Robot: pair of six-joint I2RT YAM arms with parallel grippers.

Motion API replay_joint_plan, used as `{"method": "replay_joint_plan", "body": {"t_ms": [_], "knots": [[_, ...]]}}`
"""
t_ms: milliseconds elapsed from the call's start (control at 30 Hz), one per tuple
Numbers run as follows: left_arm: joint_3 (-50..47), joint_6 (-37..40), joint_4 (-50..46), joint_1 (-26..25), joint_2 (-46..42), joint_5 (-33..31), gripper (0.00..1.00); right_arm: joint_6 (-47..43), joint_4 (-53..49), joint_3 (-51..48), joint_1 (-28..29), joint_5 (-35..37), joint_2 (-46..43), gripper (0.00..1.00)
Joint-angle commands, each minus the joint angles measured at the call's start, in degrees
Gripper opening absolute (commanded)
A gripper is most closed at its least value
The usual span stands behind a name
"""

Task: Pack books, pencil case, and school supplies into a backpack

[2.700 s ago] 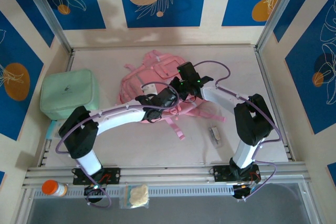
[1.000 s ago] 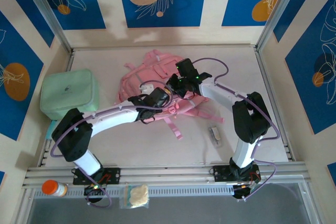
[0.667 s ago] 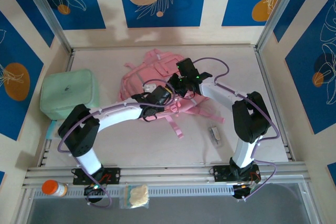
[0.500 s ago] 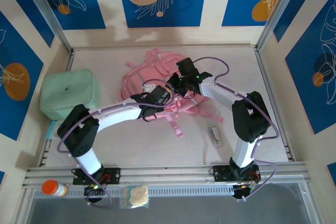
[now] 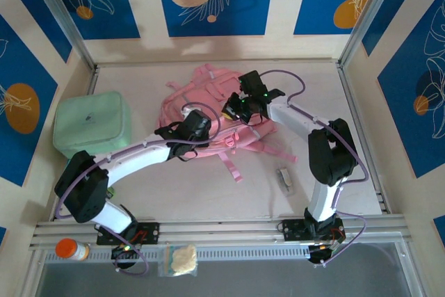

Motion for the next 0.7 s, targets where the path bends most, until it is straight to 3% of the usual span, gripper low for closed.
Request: {"method": "replay_joint_plan", "body": {"t_ms": [0, 133, 267, 533, 667], "knots": [[-1.8, 1.9, -3.5, -0.8, -2.1, 5.3, 0.00, -5.0, 1.3, 4.8, -3.2, 1.0, 1.7, 0.00], [1.4, -0.6, 1.0, -4.8, 0.0, 10.6, 0.00, -9.1, -2.2, 10.5, -3.6, -1.7, 5.9, 0.00], [6.4, -0.8, 1.8, -7.1, 3.2, 11.6, 0.00, -12.0, -4.8, 12.1, -4.4, -4.4, 7.5, 0.00], [6.4, 1.4, 2.2, -5.6, 4.1, 12.0, 0.00, -13.0, -5.9, 0.9, -5.9, -12.8, -2.4, 0.36], [5.0, 1.1, 4.3, -5.5, 3.6, 13.0, 0.00, -7.8, -3.1, -6.5, -4.5, -12.6, -6.0, 0.43]]}}
